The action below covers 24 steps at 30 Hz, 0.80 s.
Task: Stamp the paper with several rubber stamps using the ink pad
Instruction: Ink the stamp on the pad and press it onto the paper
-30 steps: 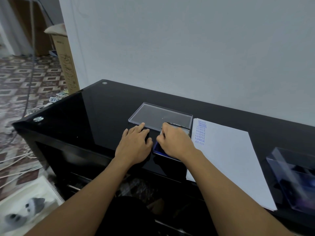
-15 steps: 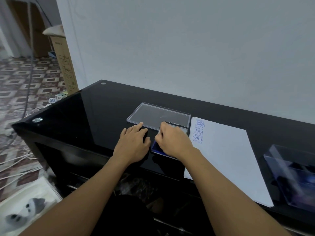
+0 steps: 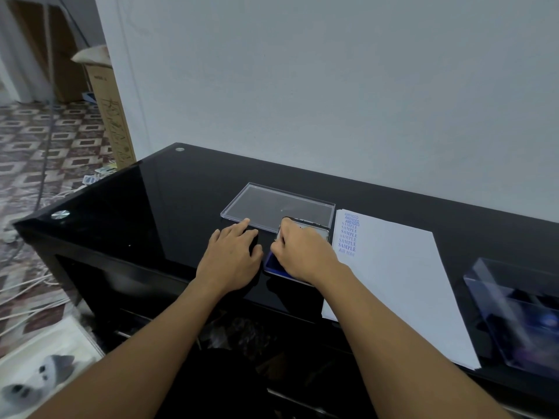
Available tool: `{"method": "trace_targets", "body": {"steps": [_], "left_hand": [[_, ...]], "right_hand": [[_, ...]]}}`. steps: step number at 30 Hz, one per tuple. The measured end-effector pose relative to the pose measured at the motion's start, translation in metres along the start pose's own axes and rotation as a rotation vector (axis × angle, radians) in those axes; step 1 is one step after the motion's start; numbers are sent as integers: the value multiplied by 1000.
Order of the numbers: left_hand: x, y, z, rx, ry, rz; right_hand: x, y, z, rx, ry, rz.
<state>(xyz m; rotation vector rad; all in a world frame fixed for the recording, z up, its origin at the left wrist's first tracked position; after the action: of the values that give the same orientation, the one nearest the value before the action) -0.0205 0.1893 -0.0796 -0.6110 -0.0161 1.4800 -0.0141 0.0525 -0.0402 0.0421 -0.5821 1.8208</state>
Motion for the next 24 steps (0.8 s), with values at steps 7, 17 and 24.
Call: {"method": "trace_targets", "body": {"steps": [7,17,24], "left_hand": [[2,0,-1,0,7,2],[1,0,0,-4,7,2],[1,0,0,0,11,3]], "right_hand": [[1,-3,0,25,1,-26],[1,1,1,-10,-6,-11],[2,-2,1,14,0,-26]]}}
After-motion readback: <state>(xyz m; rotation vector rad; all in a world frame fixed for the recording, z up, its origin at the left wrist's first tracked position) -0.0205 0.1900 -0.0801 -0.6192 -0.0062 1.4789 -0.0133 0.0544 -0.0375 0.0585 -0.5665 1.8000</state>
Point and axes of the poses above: each hand's wrist, its own y-axis away from the middle knuckle, its own z-axis out of the back of the hand, x = y × z, the point moved 7 cm from there along -y, towards the middle knuckle, and after that the axes turned 13 degrees about -x, right-handed, at the moved point
